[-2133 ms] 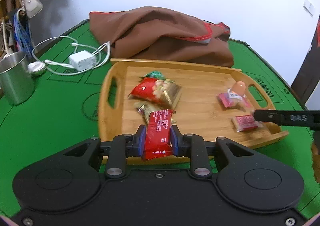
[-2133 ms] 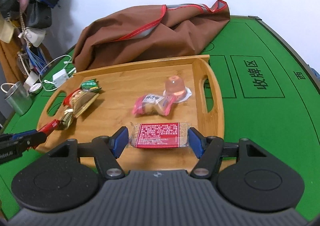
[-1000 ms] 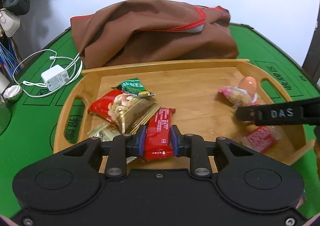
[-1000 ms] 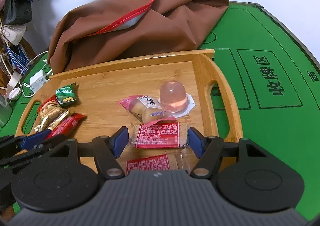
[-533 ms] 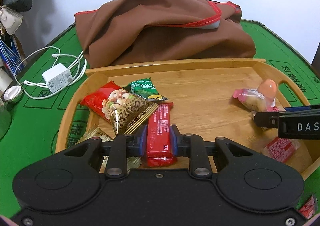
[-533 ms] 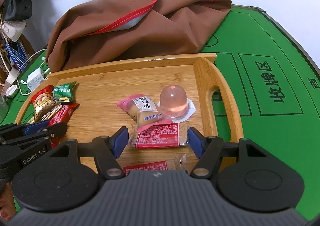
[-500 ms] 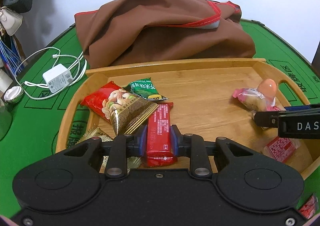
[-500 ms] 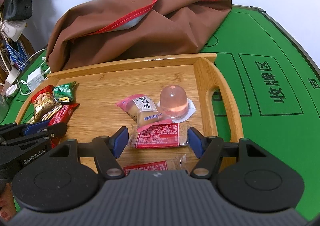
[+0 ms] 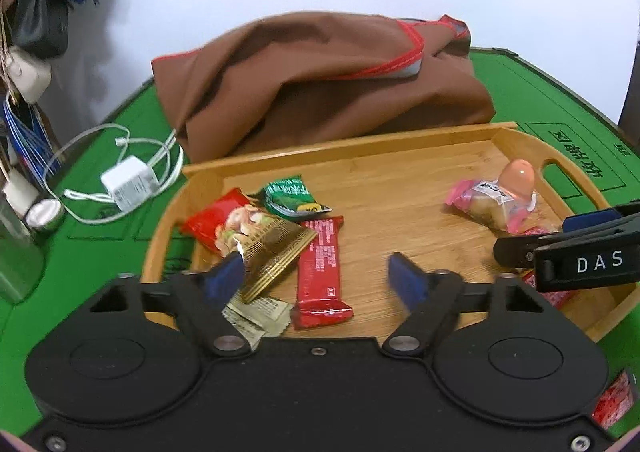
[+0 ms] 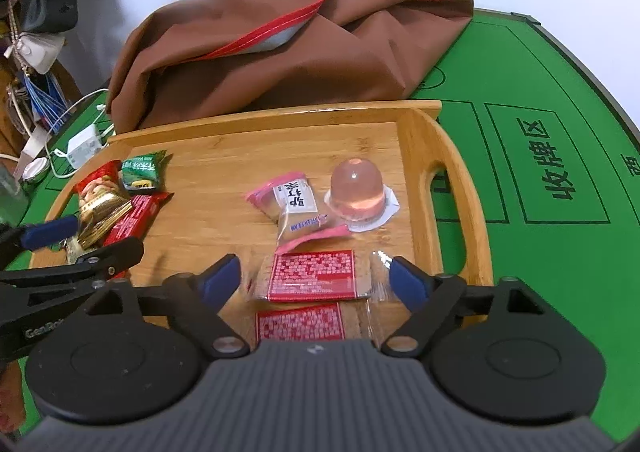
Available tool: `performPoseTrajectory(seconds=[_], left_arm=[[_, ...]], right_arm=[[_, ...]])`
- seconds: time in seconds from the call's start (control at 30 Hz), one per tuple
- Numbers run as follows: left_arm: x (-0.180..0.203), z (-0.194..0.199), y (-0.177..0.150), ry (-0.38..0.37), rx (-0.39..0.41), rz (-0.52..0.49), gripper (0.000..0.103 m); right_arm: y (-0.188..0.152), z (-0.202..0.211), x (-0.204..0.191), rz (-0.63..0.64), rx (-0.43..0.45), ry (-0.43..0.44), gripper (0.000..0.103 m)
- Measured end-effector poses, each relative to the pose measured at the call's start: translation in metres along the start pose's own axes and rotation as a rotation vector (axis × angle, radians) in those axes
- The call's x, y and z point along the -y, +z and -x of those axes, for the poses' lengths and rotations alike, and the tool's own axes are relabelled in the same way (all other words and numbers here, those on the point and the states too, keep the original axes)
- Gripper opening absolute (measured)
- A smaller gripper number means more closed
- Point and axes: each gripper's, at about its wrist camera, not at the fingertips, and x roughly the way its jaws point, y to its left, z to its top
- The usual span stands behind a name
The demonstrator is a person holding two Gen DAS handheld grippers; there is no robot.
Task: Organize snacks
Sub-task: 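Open both tools and withdraw them from the tray toward the snacks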
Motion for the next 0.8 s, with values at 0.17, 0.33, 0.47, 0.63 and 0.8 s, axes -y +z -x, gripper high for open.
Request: performPoseTrajectory(seconds=[0.17, 0.33, 0.47, 0.63, 0.8], left_arm=[[-0.003, 0.014, -0.003, -0.016, 0.019, 0.002, 0.091], [-0.003, 0.03, -0.009, -0.025, 0.043, -0.009, 0.093], [-0.004, 0.046, -0.015, -0.043, 0.06, -0.014, 0.094], [-0.007, 0.07, -0.028, -0.073, 0.086, -0.02, 0.098], [-0.01, 0.09, -0.044, -0.095, 0.104, -0.02, 0.102]], right_arm=[[-0.006, 0.009, 0.0, 0.02, 0.005, 0.024, 0.098], [-0.011, 0.018, -0.001, 0.035, 0.017, 0.041, 0.102], [-0.019, 0.029, -0.004, 0.058, 0.023, 0.064, 0.103], [-0.035, 0.047, -0.008, 0.111, 0.039, 0.09, 0.103], [-0.051, 0.064, -0.01, 0.134, 0.05, 0.113, 0.103]])
